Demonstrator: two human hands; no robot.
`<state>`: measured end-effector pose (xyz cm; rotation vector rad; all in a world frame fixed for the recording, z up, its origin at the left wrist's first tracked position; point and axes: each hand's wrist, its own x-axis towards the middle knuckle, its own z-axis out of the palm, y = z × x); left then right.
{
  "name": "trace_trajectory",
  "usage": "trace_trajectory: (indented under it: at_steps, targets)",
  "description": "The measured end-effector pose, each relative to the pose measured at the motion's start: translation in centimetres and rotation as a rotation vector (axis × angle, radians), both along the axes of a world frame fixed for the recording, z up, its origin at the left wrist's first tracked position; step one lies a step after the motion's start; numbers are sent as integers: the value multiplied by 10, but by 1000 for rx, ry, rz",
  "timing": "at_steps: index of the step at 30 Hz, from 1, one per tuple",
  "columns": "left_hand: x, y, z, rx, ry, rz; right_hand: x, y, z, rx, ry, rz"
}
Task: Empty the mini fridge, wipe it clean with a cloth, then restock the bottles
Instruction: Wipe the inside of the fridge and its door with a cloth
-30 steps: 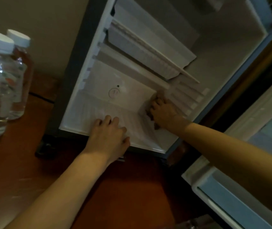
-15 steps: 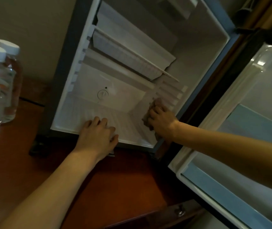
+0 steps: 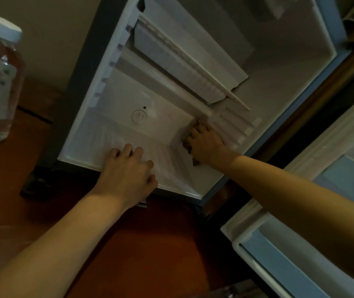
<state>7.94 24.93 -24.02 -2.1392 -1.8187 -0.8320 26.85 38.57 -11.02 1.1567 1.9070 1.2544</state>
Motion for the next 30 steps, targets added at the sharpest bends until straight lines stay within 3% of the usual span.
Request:
trace_trajectory:
  at_steps: [5, 11, 22, 30]
  targets:
    - [0, 1, -5, 48, -33, -9, 12, -54, 19, -68, 91, 13]
    - [-1, 4, -13, 134, -69, 6, 18, -89, 33, -24, -2, 2]
    - [1, 10, -8, 89, -15, 14, 12, -19, 29, 37, 32, 148]
    - [5, 14, -11, 157, -37, 9, 0, -20, 34, -25, 40, 111]
